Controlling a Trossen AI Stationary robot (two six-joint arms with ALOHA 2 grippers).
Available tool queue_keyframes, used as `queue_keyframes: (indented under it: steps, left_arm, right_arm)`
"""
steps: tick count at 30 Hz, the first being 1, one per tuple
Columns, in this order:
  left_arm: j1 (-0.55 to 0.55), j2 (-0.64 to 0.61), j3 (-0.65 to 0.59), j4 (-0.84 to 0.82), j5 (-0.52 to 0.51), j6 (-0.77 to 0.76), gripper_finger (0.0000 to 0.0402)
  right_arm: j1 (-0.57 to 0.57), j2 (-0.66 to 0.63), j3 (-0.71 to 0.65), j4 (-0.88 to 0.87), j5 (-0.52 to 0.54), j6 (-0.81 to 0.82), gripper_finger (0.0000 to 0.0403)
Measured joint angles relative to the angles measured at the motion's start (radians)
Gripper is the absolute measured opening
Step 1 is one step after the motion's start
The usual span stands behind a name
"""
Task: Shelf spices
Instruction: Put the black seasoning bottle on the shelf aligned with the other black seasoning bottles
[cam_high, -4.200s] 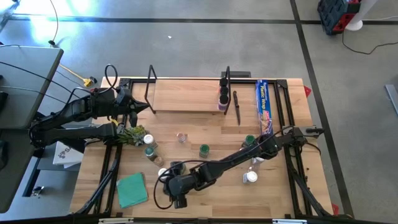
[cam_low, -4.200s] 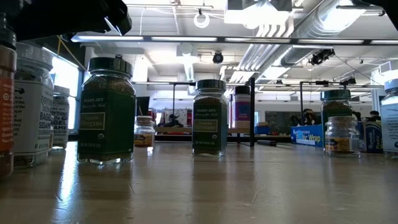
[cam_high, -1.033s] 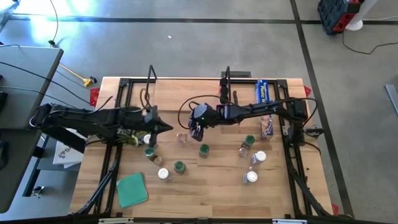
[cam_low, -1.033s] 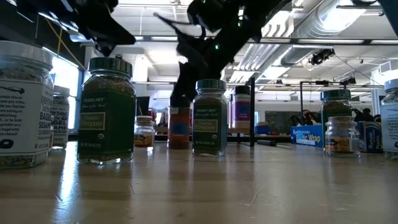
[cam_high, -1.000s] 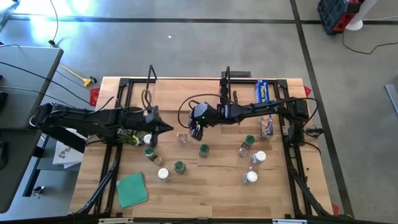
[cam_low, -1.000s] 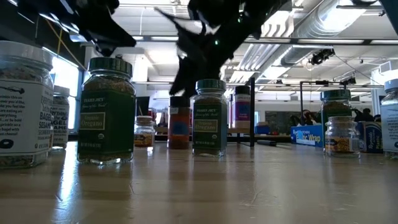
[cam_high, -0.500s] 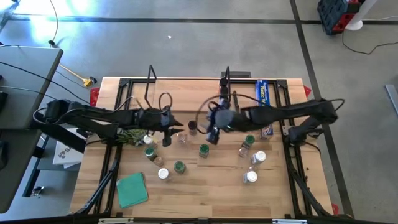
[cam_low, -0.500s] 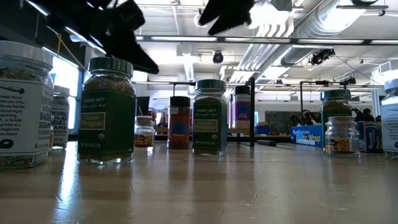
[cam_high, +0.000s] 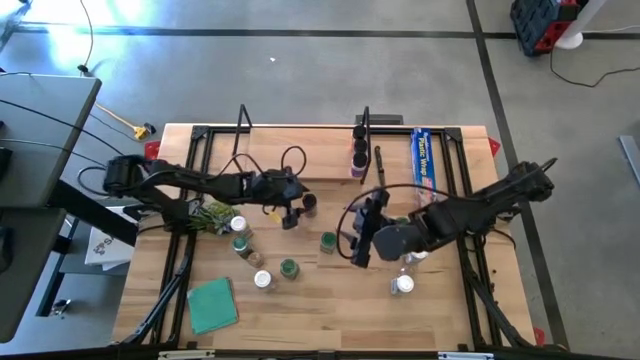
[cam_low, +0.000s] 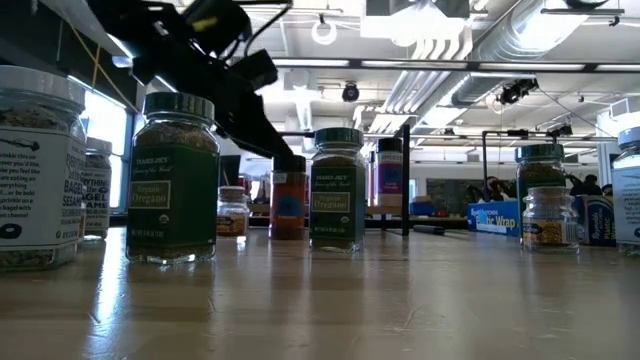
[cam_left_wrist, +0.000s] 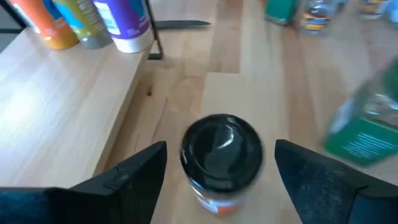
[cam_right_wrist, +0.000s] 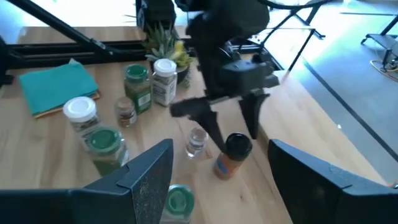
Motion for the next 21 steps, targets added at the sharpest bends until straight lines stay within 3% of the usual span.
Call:
queue_keyframes:
  steps: [10, 14, 18, 21]
  left_arm:
    - [-0.003, 0.081, -0.001, 0.086, -0.057, -0.033, 0.0287]
    - [-0.003, 0.072, -0.001, 0.122, -0.059, -0.055, 0.0254]
    - [-0.001, 0.073, -0.001, 0.135, -0.054, -0.054, 0.0196]
    - [0.0, 0.072, -0.001, 0.135, -0.051, -0.052, 0.019]
  right_arm:
    - [0.026, 0.001, 0.0, -0.005, 0.001, 0.004, 0.0256]
    - [0.026, 0.001, 0.0, -0.004, 0.001, 0.004, 0.0256]
    - [0.026, 0.001, 0.0, -0.004, 0.005, 0.004, 0.0256]
    - [0.034, -0.005, 0.0, -0.007, 0.036, -0.001, 0.0256]
